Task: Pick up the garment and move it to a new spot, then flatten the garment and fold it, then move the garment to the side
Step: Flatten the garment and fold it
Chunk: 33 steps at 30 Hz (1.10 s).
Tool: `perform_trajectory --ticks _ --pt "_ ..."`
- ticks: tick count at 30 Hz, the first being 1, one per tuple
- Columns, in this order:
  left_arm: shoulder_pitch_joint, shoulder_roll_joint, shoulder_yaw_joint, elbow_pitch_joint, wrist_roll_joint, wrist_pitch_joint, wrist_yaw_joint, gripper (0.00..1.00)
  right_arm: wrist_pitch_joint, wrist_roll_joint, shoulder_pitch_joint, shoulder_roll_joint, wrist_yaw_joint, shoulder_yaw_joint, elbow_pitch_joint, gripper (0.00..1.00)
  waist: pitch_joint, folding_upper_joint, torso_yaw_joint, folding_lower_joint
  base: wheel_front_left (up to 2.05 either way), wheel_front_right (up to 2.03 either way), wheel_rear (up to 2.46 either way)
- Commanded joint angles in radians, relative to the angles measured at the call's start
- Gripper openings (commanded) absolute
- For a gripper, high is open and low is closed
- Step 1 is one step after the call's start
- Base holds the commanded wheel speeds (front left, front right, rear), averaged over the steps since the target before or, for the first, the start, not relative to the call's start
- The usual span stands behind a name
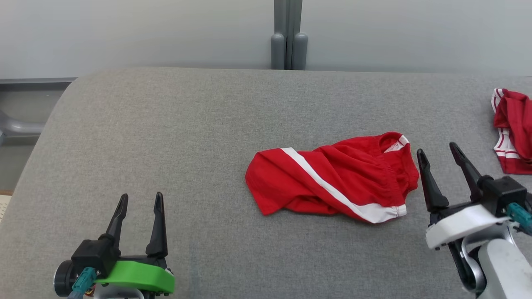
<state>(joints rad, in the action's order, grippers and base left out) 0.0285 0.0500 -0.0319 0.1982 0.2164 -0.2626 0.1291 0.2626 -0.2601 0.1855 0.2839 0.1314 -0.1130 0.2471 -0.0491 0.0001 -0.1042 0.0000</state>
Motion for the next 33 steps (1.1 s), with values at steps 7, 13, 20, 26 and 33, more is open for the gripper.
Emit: perform_trajectory --ticks 7,13,20,26,33 --pt "-0.023 0.004 0.005 -0.004 -0.008 -0.002 0.003 1.00 0.003 0.041 -0.188 -0.093 -0.002 0.044 -0.133 1.00 0.015 -0.0001 0.020 0.0000 0.00 0.00 0.00" --pt "0.013 0.014 -0.012 0.003 -0.008 -0.002 0.003 1.00 0.002 0.058 -0.204 -0.121 -0.002 0.046 -0.159 1.00 -0.001 -0.0001 0.040 0.0000 0.00 0.00 0.00" --pt "0.165 0.055 -0.085 0.037 0.005 -0.002 0.002 1.00 0.002 0.064 -0.165 -0.126 -0.002 0.044 -0.159 1.00 -0.037 -0.0001 0.063 0.0000 0.00 0.00 0.00" --pt "0.323 0.089 -0.162 0.125 0.033 -0.001 0.002 1.00 0.002 0.062 -0.135 -0.138 -0.002 0.040 -0.145 1.00 -0.079 -0.0001 0.120 0.0000 0.00 0.00 0.00" --pt "0.443 0.128 -0.296 0.293 0.078 -0.001 0.002 1.00 0.002 0.062 -0.117 -0.154 -0.002 0.055 -0.140 1.00 -0.132 -0.0001 0.192 0.0000 0.00 0.00 0.00"
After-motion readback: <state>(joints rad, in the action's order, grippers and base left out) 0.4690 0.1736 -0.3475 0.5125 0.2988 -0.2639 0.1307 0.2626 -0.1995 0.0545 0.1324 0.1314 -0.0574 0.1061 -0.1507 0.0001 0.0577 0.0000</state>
